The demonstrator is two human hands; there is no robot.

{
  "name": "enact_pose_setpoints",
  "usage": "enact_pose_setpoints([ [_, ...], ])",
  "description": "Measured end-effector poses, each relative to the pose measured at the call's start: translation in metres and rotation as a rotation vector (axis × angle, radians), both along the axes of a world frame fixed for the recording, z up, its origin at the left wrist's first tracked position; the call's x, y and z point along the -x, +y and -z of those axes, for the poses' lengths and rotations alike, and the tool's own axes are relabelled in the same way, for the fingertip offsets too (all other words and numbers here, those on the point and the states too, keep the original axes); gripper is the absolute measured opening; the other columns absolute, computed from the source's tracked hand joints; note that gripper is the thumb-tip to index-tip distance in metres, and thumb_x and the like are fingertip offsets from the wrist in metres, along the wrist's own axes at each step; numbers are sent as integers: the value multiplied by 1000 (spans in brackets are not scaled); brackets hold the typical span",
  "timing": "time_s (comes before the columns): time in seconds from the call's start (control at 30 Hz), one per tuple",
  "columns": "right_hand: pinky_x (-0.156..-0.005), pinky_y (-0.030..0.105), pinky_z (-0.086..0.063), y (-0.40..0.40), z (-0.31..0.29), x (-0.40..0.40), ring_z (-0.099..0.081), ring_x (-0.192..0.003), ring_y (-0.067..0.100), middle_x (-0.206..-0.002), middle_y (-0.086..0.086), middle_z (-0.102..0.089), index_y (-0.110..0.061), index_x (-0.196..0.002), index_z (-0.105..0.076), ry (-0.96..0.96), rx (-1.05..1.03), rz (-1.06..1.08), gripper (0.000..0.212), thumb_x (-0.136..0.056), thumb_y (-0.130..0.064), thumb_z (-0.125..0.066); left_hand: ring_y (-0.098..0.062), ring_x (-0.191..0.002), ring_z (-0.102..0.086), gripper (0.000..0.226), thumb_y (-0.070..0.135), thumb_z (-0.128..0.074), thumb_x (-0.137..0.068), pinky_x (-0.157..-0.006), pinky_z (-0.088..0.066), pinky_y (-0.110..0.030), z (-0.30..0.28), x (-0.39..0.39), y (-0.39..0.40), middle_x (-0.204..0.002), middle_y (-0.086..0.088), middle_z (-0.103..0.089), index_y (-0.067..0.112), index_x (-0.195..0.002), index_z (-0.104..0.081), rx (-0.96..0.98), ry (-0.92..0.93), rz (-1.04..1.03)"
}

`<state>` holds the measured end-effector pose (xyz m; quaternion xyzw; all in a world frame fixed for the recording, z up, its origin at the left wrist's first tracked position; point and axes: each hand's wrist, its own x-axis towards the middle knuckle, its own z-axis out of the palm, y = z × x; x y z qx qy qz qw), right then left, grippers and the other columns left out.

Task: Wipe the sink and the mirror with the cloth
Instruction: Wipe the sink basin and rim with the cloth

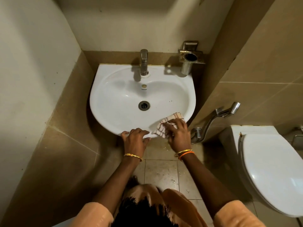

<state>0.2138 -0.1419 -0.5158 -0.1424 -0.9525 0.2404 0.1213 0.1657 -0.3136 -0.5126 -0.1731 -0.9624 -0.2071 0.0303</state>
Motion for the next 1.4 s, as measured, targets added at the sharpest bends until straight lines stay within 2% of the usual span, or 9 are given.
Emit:
enact_pose_setpoints([
  [0.1,-89,48,-49,51,0,13,-51,-107,44,-111,19,-61,-14,-105,-72,72,67,99,38,-70,-7,-60,-21,-90,-65,20,25,-77,-69,-82,-17,-34,-5,2,1,-87,4,-71,27,-88,-73,15,-40,-3],
  [0.23,-100,39,-39,97,-5,39,-46,-114,42,-126,19,-53,-12,-115,-68,-34,153,271,38,-79,1,-64,-18,-100,-59,24,40,-69,-76,-86,-17,-34,-19,11,7,-100,5,-68,27,-96,-69,118,-130,31],
  [0.43,-99,43,-40,19,-2,8,-42,-118,38,-133,17,-45,-17,-115,-68,7,242,445,31,-85,-20,-68,-23,-100,-60,36,53,-68,-73,-92,-25,-40,-35,38,36,-101,0,-70,23,-92,-68,253,-260,135],
  [0.53,-93,45,-46,-4,-3,5,-41,-116,38,-130,16,-46,-17,-112,-69,25,257,506,30,-83,-25,-70,-21,-117,-49,40,48,-69,-73,-98,-22,-43,-32,38,55,-117,1,-61,28,-108,-65,185,-249,211],
  [0.67,-94,49,-45,25,-14,43,-35,-123,38,-135,14,-41,-16,-112,-68,-68,177,562,27,-85,-22,-67,-17,-108,-58,29,43,-70,-75,-94,-20,-37,-29,37,66,-107,3,-70,25,-98,-70,21,-363,226],
  [0.87,-92,50,-49,75,-22,82,-40,-118,39,-132,16,-43,-13,-112,-68,-129,99,493,29,-83,-14,-68,-14,-101,-62,30,41,-73,-72,-78,-16,-30,-34,42,63,-101,3,-73,22,-96,-72,-62,-474,209],
  [1.03,-100,49,-40,38,-12,56,-35,-125,41,-140,19,-38,-13,-116,-66,-38,210,634,29,-86,-15,-65,-17,-97,-64,30,39,-80,-64,-82,-25,-33,-41,56,71,-94,3,-75,20,-86,-73,16,-558,242],
  [1.2,-101,48,-38,29,-4,56,-34,-125,41,-139,22,-38,-12,-114,-68,23,214,655,29,-86,-12,-65,-21,-93,-66,32,36,-84,-58,-91,-46,-36,-45,68,78,-91,-1,-75,17,-82,-74,64,-631,295],
  [1.4,-105,48,-38,99,-9,109,-37,-123,42,-134,22,-42,-12,-114,-68,-48,72,442,34,-82,-1,-62,-20,-88,-68,31,32,-86,-55,-88,-50,-35,-45,73,80,-87,-1,-75,15,-79,-74,96,-699,287],
])
